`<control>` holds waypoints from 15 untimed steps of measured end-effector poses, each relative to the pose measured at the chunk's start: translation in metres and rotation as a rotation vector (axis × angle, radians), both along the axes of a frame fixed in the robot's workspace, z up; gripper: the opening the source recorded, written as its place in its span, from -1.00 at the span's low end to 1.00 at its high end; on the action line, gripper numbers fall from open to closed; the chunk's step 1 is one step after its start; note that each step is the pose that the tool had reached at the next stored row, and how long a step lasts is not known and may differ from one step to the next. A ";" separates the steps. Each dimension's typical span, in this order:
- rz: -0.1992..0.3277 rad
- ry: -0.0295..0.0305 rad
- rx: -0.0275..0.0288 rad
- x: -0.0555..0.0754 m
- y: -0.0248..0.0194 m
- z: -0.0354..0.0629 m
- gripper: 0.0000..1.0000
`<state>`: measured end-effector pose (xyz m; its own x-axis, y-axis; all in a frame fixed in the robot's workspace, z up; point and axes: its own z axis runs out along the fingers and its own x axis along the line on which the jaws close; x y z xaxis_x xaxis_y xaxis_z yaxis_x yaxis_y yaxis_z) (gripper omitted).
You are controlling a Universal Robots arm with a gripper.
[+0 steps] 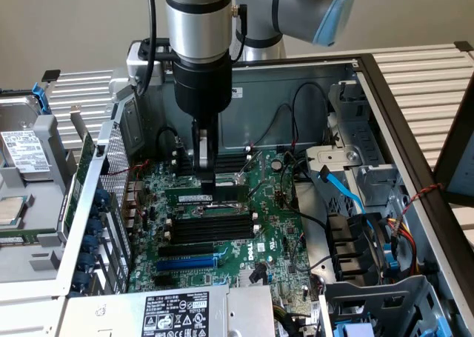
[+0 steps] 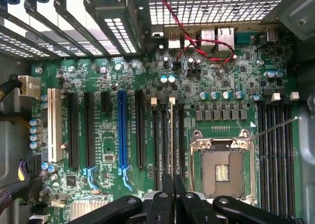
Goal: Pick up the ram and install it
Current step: 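Insert the ram into the slot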
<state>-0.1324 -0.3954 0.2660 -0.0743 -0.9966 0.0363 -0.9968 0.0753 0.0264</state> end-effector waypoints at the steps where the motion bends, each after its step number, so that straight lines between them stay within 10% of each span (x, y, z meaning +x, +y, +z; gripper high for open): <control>1: 0.000 0.0000 -0.0001 0.000 0.0000 -0.0017 -0.76; 15: 0.000 0.0000 0.0000 0.000 -0.0004 -0.0048 -0.76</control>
